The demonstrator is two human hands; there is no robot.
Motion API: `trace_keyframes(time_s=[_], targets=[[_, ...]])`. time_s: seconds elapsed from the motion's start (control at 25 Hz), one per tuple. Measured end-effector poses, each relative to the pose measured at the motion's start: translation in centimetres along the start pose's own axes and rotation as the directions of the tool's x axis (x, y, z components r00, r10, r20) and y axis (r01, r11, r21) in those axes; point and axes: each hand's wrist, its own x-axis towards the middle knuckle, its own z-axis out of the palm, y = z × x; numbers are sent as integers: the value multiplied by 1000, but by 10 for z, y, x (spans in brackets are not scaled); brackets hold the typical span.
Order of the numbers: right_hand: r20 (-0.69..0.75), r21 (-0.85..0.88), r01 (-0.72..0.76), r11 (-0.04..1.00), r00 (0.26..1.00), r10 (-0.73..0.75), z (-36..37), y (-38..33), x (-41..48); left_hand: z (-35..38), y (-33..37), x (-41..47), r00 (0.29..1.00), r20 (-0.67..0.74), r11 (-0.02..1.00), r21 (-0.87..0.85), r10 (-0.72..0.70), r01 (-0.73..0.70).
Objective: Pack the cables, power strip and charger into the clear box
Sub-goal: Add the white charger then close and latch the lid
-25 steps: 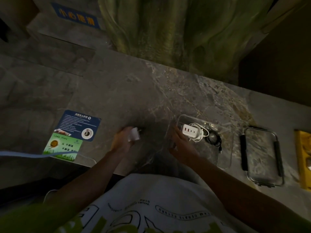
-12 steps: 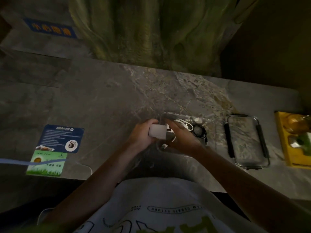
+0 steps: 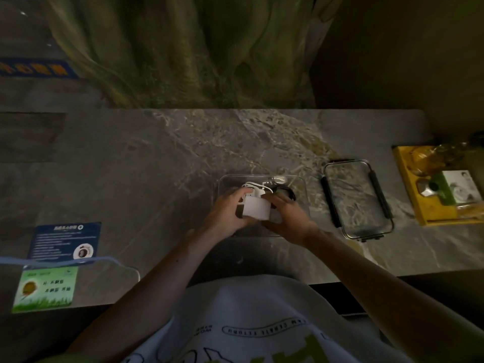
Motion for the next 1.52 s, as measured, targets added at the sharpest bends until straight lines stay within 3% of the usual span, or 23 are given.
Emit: trace_keyframes(time_s=[0.24,0.48,0.88,1.52], targets=[[-14,-42,-83,996,997,82,-19,29,-9,13,-27,-10,952,-233,973,66,-200,221],[119,-226,-113,967,983,143,-19,45,-1,26,-42,-22,911,-114,916,-113,-397,385],[289,-470,8,882,946,145,3,65,18,31,-52,-23,888,-75,888,-118,-454,444],[454,-595,203,778,883,117,10,65,33,33,-58,-25,895,-87,890,-190,-437,415]])
